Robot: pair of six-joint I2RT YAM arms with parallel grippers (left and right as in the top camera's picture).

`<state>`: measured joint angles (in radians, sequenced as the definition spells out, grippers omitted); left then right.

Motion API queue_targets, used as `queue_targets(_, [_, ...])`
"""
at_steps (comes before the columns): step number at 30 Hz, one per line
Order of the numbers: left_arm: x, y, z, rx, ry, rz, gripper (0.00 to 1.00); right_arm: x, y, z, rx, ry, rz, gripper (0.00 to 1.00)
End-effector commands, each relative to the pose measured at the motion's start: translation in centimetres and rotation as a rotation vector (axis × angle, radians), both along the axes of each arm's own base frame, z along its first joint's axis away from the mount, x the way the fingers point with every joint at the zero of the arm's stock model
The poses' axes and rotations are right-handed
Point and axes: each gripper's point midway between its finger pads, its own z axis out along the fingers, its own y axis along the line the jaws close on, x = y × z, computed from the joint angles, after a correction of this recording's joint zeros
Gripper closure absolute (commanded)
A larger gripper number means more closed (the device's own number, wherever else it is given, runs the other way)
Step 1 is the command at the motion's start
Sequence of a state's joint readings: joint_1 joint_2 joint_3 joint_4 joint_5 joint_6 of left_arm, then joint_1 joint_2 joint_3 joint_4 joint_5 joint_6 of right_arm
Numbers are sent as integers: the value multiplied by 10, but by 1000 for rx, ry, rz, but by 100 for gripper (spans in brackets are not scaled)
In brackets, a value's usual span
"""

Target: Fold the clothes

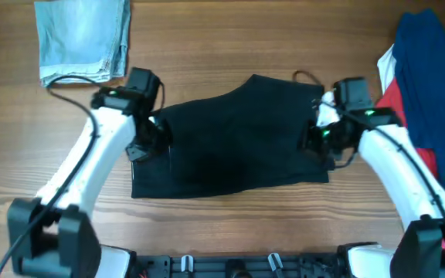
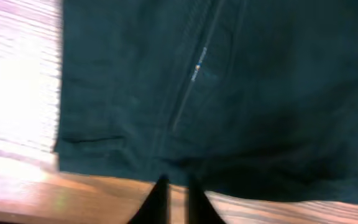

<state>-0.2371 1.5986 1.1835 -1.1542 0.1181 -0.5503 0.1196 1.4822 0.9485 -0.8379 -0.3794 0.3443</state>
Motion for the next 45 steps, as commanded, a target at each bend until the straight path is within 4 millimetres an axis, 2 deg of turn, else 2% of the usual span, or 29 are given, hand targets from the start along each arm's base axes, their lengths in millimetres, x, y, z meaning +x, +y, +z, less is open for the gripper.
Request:
queue_targets(1, [-8, -14, -29, 0, 102, -4, 96, -13, 11, -25, -3, 55, -75, 96])
queue_targets(4, [-3, -16, -50, 10, 137, -5, 96, -10, 11, -43, 5, 53, -105, 96])
queue_targets(6, [-4, -16, -69, 14, 167, -3, 96, -13, 8, -63, -20, 99, -117, 96])
queue_targets(7, [-8, -15, -80, 23, 198, -2, 96, -13, 7, -70, -28, 116, -118, 96])
queue_targets(9, [-17, -12, -88, 38, 247, 2, 96, -16, 5, -85, -48, 156, -127, 96])
queue_targets(11, [-16, -8, -90, 55, 243, 8, 96, -17, -11, -99, -118, 191, -184, 96])
queue_targets(12, [-17, 6, -90, 111, 245, 16, 96, -18, -24, -103, -151, 208, -219, 96])
queue_targets(18, [-10, 59, -89, 173, 254, 159, 91, -21, -76, -103, -171, 245, -325, 96])
queue_targets(20, [-7, 77, -89, 163, 251, 229, 89, -22, -85, -103, -175, 250, -344, 96])
queue_targets(22, [-2, 84, -90, 157, 237, 257, 89, -23, -91, -104, -185, 255, -362, 96])
queue_targets(24, [9, 88, -88, 141, 199, 241, 88, -25, -108, -103, -262, 275, -440, 96])
queue_targets(27, [37, 88, -71, 131, 128, 246, 90, -19, -125, -85, -339, 290, -504, 96])
queue_targets(29, [54, 88, -44, 127, 95, 248, 92, 1, -128, -57, -337, 237, -498, 96])
queue_targets(30, [58, 86, -34, 121, 85, 245, 92, 9, -126, -46, -320, 213, -479, 96])
queue_targets(31, [64, 79, -22, 91, 73, 240, 93, 29, -111, -24, -225, 127, -379, 95])
queue_targets(32, [73, 50, -8, -34, 38, 166, 93, 44, -97, -8, -145, 58, -301, 89])
queue_targets(34, [68, 17, -6, -115, 48, 102, 92, 61, -85, 3, -78, -40, -191, 73])
queue_targets(35, [63, 3, -9, -113, 60, 65, 92, 68, -87, 3, -94, -76, -167, 73])
queue_targets(38, [55, -42, -21, -155, 51, -29, 93, 86, -88, -2, -96, -137, -151, 93])
queue_targets(40, [52, -64, -39, -154, 53, -25, 96, 97, -89, -12, -101, -169, -105, 96])
queue_targets(42, [52, -69, -53, -150, 63, -37, 96, 102, -89, -22, -100, -164, -111, 96])
queue_targets(45, [50, -63, -72, -121, 109, -27, 96, 105, -91, -43, -105, -131, -112, 96])
